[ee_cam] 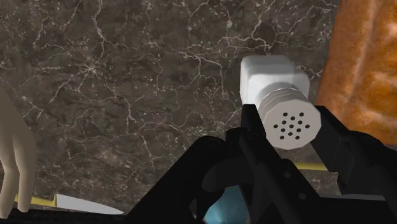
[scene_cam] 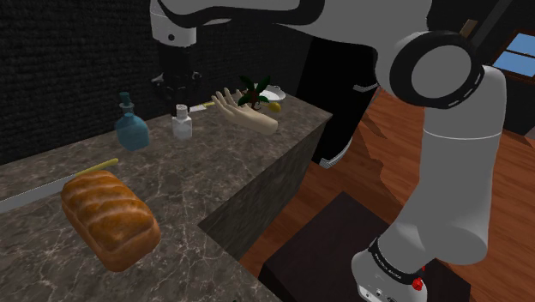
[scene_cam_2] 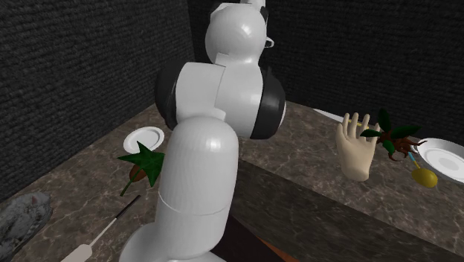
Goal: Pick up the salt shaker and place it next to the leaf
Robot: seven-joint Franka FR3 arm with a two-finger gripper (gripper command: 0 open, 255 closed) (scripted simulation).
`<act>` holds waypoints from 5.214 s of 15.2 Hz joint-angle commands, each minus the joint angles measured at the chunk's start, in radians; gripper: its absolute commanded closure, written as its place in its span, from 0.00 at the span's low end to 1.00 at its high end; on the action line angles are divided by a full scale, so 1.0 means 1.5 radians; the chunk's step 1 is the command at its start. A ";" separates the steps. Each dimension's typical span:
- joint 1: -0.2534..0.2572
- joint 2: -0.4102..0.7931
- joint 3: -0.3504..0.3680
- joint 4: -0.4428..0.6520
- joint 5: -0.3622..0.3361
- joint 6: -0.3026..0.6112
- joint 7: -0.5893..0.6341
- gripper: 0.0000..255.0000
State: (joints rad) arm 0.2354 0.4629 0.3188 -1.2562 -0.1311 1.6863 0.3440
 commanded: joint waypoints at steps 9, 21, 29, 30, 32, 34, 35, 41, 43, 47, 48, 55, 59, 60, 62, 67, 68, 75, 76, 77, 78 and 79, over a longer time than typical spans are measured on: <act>0.026 -0.197 0.045 -0.275 0.052 0.085 0.087 1.00; 0.089 -0.345 0.111 -0.455 0.114 0.131 0.201 1.00; 0.090 -0.329 0.113 -0.511 0.108 0.201 0.205 1.00; 0.091 -0.326 0.114 -0.518 0.106 0.210 0.206 1.00; 0.091 -0.320 0.114 -0.530 0.104 0.227 0.208 1.00; 0.091 -0.314 0.115 -0.542 0.100 0.245 0.210 1.00; 0.092 -0.311 0.115 -0.547 0.099 0.254 0.211 1.00; 0.093 -0.287 0.116 -0.578 0.086 0.306 0.220 1.00; 0.094 -0.277 0.116 -0.587 0.081 0.323 0.224 1.00; 0.095 -0.257 0.116 -0.604 0.068 0.357 0.232 1.00; 0.096 -0.252 0.116 -0.608 0.065 0.365 0.235 1.00; 0.101 -0.210 0.111 -0.630 0.037 0.424 0.253 1.00; 0.105 -0.184 0.106 -0.639 0.018 0.456 0.266 1.00; 0.106 -0.177 0.105 -0.641 0.013 0.464 0.270 1.00; 0.107 -0.171 0.103 -0.643 0.009 0.471 0.272 1.00; 0.107 -0.171 0.103 -0.643 0.009 0.471 0.272 1.00; 0.107 -0.171 0.103 -0.643 0.009 0.471 0.272 1.00; 0.104 -0.188 0.107 -0.638 0.022 0.451 0.264 0.00; 0.100 -0.205 0.111 -0.631 0.033 0.430 0.256 0.00; 0.098 -0.220 0.113 -0.624 0.044 0.410 0.248 0.00; 0.096 -0.232 0.115 -0.618 0.052 0.393 0.243 0.00; 0.097 -0.232 0.115 -0.618 0.052 0.393 0.243 0.00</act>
State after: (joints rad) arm 0.3819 0.1236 0.4899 -2.1863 -0.0595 2.2881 0.7129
